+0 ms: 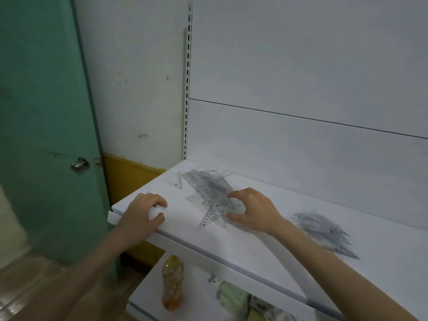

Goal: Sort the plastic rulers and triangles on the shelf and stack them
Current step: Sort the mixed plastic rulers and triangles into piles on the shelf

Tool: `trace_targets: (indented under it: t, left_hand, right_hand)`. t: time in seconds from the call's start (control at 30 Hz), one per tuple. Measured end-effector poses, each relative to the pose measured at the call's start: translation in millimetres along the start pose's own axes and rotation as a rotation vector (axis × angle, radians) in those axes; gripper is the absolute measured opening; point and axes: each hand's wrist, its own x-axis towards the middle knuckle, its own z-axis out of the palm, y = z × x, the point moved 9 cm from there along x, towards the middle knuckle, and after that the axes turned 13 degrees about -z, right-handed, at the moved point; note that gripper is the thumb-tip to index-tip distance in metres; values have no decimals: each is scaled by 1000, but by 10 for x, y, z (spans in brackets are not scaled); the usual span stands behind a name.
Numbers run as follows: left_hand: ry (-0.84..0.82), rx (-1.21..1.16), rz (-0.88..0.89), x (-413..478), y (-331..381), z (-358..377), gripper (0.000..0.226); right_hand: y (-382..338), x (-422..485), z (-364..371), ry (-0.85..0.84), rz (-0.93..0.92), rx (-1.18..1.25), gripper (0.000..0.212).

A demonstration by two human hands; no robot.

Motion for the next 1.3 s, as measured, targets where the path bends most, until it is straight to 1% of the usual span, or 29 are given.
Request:
trace_targets:
  t: [0.07,0.13,0.27,0.37,0.5,0.57,0.67,0.77,0.87,0.93,1.0,1.1,1.2,1.3]
  left_hand:
    - [8,7,-36,16,-87,-42,17]
    - [-5,23,-57,48,-149,-64,18]
    - [27,44,-58,237,-225,-126,23]
    - [23,52,-39,524,-267,-73,26]
    - [-125,111,-23,992,-381,209,35]
    - [-209,154,-7,1193,-431,367,40]
    - [-302,192,-20,1406,-540,552,41]
    - [-348,196,-13,1523,-668,649,36]
    - [-290,43,61,1554,-606,567,22]
    - [-245,7,88,1542,-569,468,11]
    - [-215,4,78,1525,-596,377,17]
    - [-169,15,8,1493,-709,254,16]
    - [-140,-38,-84,1430,-795,95,7]
    - [-131,-130,-175,1387,-875,-47,7]
  right_hand:
    - [-77,101,70,-32,-42,-21,59]
    - [-150,190,121,-49,-85,-43,59]
    - [-229,313,190,-74,-126,-103,46]
    - [-209,347,193,-32,-156,-158,36]
    - [-272,323,190,82,-258,-231,23]
    - [-294,299,207,113,-299,-247,15]
    - [-325,261,190,146,-344,-230,16]
    - [-404,221,119,215,-368,-203,16]
    - [-500,136,48,276,-380,-220,20]
    - [-560,85,16,315,-386,-236,25]
    - [-605,50,24,341,-396,-255,27]
    - [-661,15,62,354,-412,-287,24]
    - [-762,-35,63,372,-448,-317,25]
    - [-876,-75,-14,426,-461,-335,24]
